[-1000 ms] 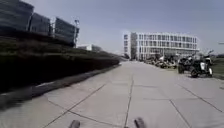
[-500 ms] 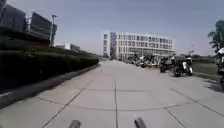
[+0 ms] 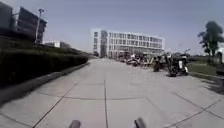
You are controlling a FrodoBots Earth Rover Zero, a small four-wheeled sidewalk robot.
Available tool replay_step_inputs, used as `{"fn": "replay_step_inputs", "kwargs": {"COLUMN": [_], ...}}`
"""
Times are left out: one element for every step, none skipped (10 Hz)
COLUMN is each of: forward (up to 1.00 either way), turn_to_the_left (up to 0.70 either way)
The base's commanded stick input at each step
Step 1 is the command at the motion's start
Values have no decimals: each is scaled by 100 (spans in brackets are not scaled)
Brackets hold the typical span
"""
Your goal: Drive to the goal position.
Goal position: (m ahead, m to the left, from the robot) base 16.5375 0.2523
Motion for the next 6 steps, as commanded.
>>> {"fn": "replay_step_inputs", "kwargs": {"forward": [100,100,100,100,100,100], "turn_to_the_left": [1,1,1,24,39,37]}}
